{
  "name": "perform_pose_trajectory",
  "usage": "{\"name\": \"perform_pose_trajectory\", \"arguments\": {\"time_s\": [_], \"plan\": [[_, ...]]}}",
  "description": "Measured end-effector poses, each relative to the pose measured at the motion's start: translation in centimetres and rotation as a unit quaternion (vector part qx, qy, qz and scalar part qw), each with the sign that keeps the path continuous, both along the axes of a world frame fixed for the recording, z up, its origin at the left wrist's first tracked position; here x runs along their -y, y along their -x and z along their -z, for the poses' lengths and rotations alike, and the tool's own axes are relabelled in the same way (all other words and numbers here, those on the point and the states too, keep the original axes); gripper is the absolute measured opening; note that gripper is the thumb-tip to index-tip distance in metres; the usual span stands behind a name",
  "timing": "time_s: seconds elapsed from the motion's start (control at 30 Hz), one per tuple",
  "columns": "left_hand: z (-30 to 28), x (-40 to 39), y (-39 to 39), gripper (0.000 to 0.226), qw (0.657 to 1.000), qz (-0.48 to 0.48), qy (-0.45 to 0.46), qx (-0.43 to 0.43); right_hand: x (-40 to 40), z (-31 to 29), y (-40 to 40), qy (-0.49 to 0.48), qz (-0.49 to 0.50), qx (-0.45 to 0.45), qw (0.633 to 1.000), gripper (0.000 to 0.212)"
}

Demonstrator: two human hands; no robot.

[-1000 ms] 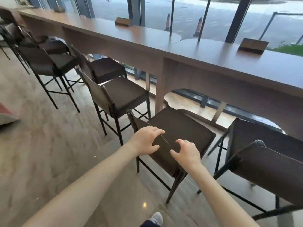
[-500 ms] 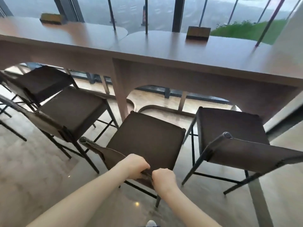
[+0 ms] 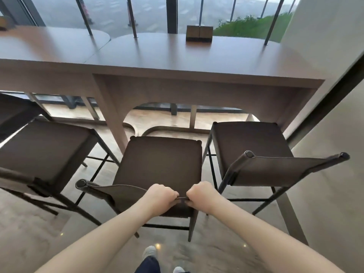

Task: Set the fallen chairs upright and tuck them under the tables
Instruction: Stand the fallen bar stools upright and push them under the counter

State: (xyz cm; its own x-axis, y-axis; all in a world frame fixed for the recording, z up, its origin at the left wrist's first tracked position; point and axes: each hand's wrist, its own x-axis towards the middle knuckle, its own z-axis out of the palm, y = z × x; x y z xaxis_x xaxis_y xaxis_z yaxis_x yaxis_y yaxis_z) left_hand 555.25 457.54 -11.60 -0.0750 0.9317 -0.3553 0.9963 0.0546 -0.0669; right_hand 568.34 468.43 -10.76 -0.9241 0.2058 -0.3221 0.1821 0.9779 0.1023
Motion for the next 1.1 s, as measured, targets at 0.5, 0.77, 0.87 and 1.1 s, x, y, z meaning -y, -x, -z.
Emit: {"name": "perform_pose_trajectory", "arguments": {"time_s": [0.5, 0.77, 0.87, 1.1], "plan": [[0.3, -9.4, -0.6, 0.022, 0.995, -0.056, -0.074, 0.047, -11.5, -1.3, 1.4, -0.077, -0.098, 0.046, 0.991, 0.042], [0.8, -11.9, -0.9, 0.016, 0.995, -0.064, -0.061, 0.056, -14.1, -0.2, 1.1, -0.082, -0.112, 0.036, 0.99, 0.044], [0.7, -12.2, -1.2, 0.016, 0.995, -0.058, -0.061, 0.056, -14.6, 0.3, 0.9, -0.083, -0.107, 0.043, 0.99, 0.044], [0.9, -13.1, -2.5, 0.016, 0.996, -0.043, -0.046, 0.065, -15.4, 2.0, -0.8, -0.056, -0.074, 0.052, 0.994, 0.044]]}}
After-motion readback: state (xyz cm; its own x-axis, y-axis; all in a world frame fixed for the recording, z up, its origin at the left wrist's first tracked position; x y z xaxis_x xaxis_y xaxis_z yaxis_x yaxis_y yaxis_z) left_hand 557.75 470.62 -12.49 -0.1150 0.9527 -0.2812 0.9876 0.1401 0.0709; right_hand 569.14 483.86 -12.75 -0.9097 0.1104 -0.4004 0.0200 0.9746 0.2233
